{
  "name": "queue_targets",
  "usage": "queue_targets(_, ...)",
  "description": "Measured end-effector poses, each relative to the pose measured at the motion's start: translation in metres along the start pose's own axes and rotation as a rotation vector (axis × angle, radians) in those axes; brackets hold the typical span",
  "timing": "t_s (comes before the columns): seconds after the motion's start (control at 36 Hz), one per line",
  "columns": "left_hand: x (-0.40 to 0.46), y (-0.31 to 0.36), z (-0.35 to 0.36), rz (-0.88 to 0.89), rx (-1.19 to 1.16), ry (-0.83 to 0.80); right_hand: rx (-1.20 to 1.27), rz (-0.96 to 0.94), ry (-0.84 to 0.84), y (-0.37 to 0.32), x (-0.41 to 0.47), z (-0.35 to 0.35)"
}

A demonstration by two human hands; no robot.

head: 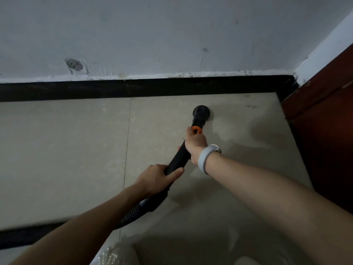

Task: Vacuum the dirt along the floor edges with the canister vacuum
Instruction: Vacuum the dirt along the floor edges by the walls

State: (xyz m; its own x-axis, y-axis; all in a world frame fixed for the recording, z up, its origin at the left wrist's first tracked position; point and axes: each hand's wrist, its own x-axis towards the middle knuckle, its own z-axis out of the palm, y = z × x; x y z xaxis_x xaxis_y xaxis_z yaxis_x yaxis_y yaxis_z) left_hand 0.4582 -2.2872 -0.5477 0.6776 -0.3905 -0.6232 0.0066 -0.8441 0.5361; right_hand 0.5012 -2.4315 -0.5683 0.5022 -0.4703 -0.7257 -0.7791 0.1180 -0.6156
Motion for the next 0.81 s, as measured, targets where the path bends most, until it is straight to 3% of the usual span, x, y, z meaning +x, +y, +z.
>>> queue_targets(0.31,0.025,0.029,0.024,-0.005,0.113,0.144,0.235,0.027,-0.176,-0.020,0.021,-0.046)
queue_targets(0.44,0.031,0.037,0.025,0.023,0.101,0.082,0.147,0.002,-0.086,-0.013,0.028,-0.052)
queue_targets(0.81,0.066,0.098,0.043,0.134,0.197,-0.010,0.399,0.085,0.003,-0.015,0.043,-0.130)
